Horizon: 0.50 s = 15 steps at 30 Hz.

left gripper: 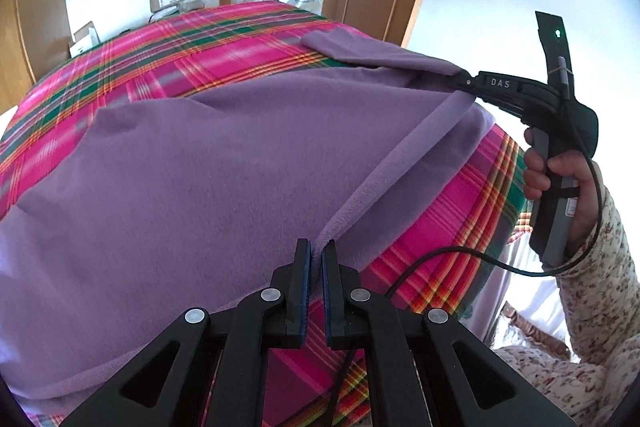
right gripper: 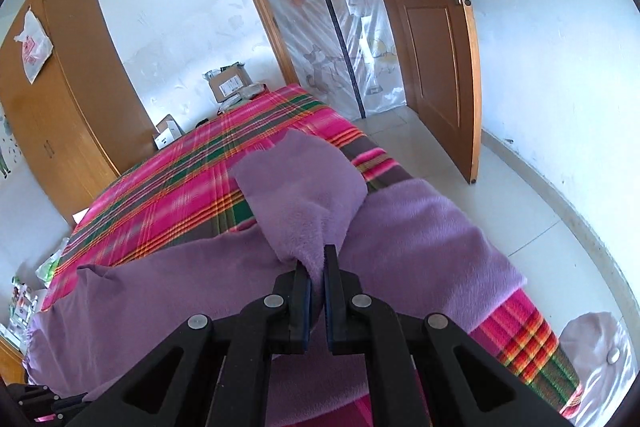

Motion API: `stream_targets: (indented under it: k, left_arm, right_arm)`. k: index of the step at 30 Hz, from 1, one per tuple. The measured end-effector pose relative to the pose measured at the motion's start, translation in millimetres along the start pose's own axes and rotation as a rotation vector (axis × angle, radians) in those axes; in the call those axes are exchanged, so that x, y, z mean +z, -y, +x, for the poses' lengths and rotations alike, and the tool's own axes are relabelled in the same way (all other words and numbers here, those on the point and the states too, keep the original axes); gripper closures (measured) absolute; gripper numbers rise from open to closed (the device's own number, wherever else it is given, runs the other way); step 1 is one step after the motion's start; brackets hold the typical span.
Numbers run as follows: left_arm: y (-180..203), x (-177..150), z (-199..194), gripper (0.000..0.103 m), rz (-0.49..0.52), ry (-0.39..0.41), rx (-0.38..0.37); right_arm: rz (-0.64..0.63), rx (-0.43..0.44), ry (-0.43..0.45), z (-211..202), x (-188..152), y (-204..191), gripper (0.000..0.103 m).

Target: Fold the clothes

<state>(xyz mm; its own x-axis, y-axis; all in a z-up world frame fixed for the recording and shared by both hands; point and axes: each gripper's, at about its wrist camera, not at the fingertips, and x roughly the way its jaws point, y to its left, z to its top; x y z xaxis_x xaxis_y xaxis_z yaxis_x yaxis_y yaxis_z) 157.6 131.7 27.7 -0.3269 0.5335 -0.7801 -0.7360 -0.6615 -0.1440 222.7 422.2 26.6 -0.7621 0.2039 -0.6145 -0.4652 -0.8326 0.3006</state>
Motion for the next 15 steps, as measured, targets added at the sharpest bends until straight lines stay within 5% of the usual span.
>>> stream_targets:
  k: [15]
  left_arm:
    - [-3,-6,5,0.09,-0.008,-0.05,-0.049]
  right_arm:
    - [0.092,0.009,-0.066,-4,-27,31,0.091]
